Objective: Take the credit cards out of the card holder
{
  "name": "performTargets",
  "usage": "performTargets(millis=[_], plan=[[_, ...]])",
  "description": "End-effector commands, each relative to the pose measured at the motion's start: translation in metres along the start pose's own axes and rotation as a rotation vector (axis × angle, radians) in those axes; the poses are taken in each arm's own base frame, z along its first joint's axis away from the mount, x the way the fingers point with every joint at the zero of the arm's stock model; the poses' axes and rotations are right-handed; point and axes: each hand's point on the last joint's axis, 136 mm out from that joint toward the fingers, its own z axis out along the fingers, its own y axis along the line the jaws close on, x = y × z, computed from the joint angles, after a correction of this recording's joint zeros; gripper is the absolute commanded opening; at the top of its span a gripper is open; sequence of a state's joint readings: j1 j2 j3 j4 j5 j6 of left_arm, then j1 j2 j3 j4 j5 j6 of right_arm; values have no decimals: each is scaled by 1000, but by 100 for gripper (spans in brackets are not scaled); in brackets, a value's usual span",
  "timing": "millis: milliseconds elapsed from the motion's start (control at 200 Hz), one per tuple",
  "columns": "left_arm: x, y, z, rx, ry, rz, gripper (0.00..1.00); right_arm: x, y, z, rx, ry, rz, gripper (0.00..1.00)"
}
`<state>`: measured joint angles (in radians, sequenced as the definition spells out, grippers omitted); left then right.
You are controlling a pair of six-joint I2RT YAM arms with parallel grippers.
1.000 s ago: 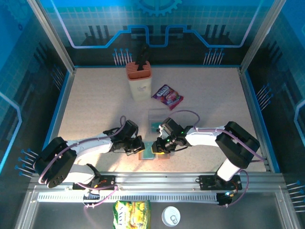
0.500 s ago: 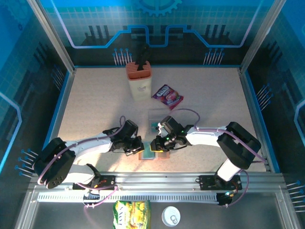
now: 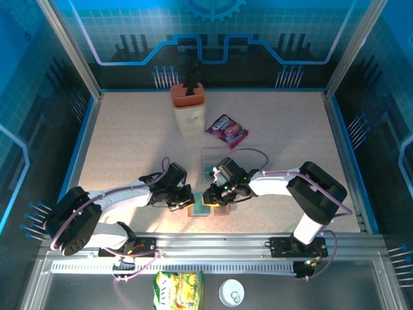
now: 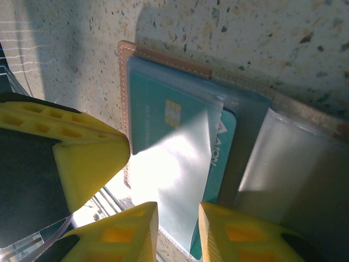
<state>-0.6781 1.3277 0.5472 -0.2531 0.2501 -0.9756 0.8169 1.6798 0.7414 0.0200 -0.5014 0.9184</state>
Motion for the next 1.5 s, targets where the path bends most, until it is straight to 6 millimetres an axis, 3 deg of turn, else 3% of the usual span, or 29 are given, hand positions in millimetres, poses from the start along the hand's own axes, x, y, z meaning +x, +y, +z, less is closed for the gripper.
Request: performTargets(millis=[0, 420, 735, 935, 1146, 1496], plan=[[2, 8, -2, -40, 0, 23, 0, 2, -12, 1, 24, 6, 34, 26], [2, 7, -4, -34, -11, 23, 0, -1, -6, -21, 81, -35, -10, 26], [-3, -23, -24, 20, -22, 87, 0, -1, 9, -33, 35, -69, -31, 27], [1, -35, -14, 36, 21, 102, 0, -2, 9, -32, 21, -73, -20, 27], [5, -18, 1, -33, 46, 103, 0, -3, 10, -25, 1, -61, -11, 27], [7, 8, 5, -115, 37, 96, 0, -2, 8, -12, -18, -30, 5, 27]])
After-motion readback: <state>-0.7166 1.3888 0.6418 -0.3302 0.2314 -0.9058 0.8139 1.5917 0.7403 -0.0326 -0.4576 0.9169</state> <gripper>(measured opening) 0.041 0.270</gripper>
